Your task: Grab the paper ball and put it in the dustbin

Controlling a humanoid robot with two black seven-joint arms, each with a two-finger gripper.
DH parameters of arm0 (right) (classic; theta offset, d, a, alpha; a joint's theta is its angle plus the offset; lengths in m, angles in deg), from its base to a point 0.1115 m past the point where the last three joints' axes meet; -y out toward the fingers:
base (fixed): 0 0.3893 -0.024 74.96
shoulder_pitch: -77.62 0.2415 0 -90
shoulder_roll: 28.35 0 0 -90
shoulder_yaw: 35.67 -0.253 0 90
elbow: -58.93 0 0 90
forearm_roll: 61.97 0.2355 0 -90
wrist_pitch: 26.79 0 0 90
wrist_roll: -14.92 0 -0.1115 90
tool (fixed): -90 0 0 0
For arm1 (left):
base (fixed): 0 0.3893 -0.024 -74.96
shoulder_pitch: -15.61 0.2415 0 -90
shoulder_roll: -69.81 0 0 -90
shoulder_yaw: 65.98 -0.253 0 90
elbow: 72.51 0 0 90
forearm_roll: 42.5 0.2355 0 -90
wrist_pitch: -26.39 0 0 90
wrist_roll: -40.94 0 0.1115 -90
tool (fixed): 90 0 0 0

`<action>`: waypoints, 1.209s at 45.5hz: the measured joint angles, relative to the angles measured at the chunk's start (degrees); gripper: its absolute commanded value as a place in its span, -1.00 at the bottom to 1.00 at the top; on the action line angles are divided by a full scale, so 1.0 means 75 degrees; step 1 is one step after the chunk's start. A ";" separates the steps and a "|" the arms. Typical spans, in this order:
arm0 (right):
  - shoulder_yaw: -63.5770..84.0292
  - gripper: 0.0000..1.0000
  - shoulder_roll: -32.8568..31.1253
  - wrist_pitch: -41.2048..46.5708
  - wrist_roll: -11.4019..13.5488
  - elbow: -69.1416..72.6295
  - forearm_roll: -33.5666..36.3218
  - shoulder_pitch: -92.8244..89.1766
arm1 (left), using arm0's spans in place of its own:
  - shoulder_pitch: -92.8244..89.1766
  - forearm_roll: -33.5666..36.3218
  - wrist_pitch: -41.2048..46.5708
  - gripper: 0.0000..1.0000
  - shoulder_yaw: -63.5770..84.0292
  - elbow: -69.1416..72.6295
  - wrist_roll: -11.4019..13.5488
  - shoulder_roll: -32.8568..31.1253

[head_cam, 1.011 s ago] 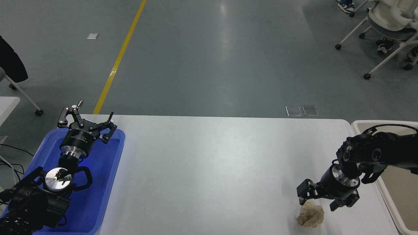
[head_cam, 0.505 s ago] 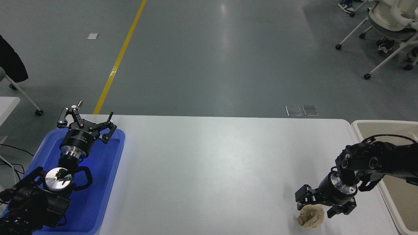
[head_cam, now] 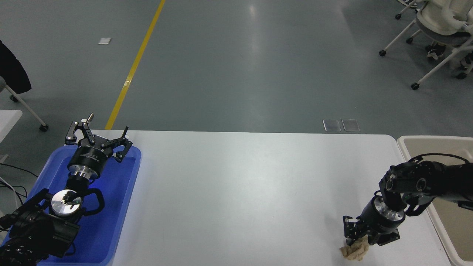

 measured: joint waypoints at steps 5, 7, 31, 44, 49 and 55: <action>0.0029 -1.00 -0.0199 0.0288 0.0016 0.0034 0.0004 0.0571 | 0.0002 0.0000 -0.0004 1.00 0.0000 0.0000 0.0000 0.0001; 0.0046 -1.00 -0.0256 0.0373 0.0023 0.0039 -0.0002 0.0788 | 0.0002 0.0000 -0.0005 1.00 0.0000 0.0000 0.0000 0.0001; 0.0299 -1.00 -0.0585 0.0778 0.0040 0.0065 -0.0059 0.3727 | 0.0002 0.0000 -0.0005 1.00 0.0000 0.0004 0.0002 -0.0004; 0.0562 -1.00 -0.0696 0.0796 0.0041 0.0057 -0.0078 0.4865 | 0.0005 0.0000 -0.0005 1.00 0.0000 0.0004 0.0005 0.0001; 0.0627 -1.00 -0.0739 0.0801 0.0041 0.0057 -0.0087 0.5025 | 0.0007 0.0000 -0.0005 1.00 0.0000 0.0004 0.0005 0.0002; 0.0673 -1.00 -0.0786 0.0802 0.0041 -0.0039 -0.0102 0.5114 | 0.0008 0.0001 -0.0005 1.00 0.0000 0.0004 0.0006 0.0000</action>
